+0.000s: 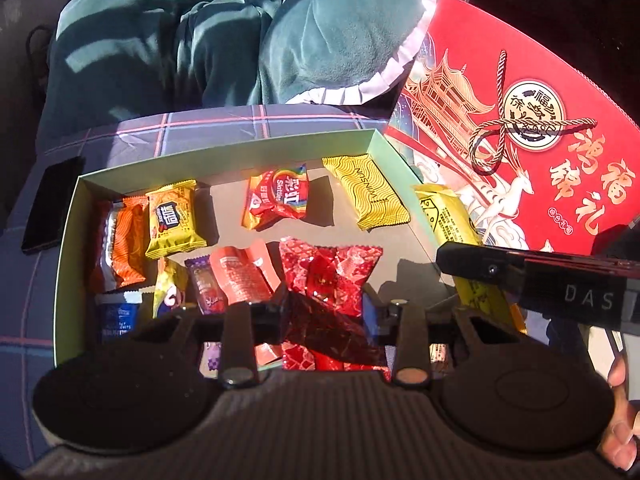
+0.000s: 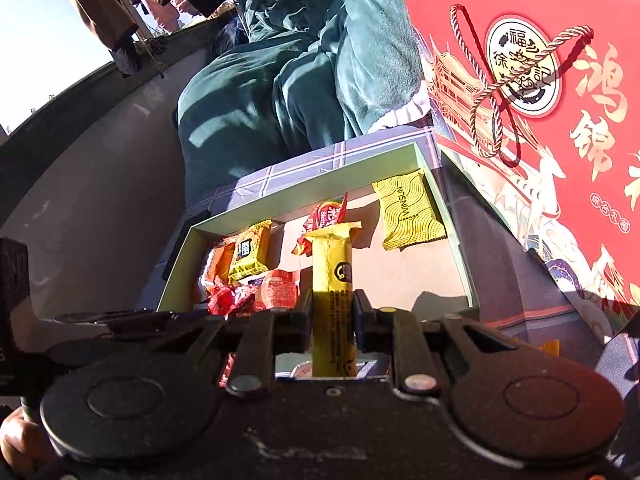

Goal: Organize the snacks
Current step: 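Lower both held snacks into the green box and open both grippers, then withdraw both grippers from the box toward the snack pile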

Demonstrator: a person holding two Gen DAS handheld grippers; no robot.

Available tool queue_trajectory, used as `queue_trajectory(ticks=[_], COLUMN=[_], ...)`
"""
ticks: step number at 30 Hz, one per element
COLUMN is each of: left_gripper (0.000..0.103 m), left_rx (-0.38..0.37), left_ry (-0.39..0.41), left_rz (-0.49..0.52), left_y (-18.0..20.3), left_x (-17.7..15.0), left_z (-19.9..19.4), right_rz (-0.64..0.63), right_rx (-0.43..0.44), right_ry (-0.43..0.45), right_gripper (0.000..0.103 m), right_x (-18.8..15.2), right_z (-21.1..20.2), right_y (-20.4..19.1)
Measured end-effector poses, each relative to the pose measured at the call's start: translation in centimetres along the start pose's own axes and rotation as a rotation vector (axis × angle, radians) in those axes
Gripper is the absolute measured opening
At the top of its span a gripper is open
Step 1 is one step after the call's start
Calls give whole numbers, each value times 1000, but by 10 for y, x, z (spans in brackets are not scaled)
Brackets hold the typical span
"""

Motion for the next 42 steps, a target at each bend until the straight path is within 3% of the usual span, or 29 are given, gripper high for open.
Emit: queue_trajectory(ticks=[6, 13, 15, 16, 17, 18, 20, 21, 34, 42], left_gripper=[35, 38, 52, 76, 94, 99, 103, 103, 103, 103], left_rx=[1, 0, 9, 19, 36, 46, 65, 65, 52, 54], left_ry=[-39, -95, -105, -109, -97, -84, -67, -72, -47, -55], left_rz=[-45, -55, -49, -49, -52, -53, -57, -60, -77, -37], left_y=[-8, -15, -15, -15, -17, -18, -20, -21, -19, -12], left_x=[23, 16, 14, 13, 12, 11, 11, 10, -15, -49], left_z=[46, 80, 84, 85, 83, 81, 75, 73, 16, -6], right_rz=[-28, -24, -26, -21, -10, -2, 2, -4, -15, 12], right_rx=[-45, -73, -76, -81, -72, -66, -73, -75, -89, -109], right_ry=[-38, -108, -117, -120, -122, -123, -99, -82, -48, -37], right_gripper=[20, 20, 24, 27, 41, 68, 96, 101, 103, 103], right_x=[43, 39, 37, 36, 37, 37, 37, 37, 18, -7], right_z=[54, 102, 108, 109, 110, 110, 101, 96, 22, -16], right_y=[5, 16, 18, 18, 18, 17, 15, 13, 6, 21])
Point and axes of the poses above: each gripper's, at about its wrist camera, not at the fingertips, and z roughly the way its jaws point, y to its right, x to its top, the point moved 6 cm from there along z, roughly the way its jaws point, and after that the axes turned 5 degrees about -z, right-handed, at the moved point
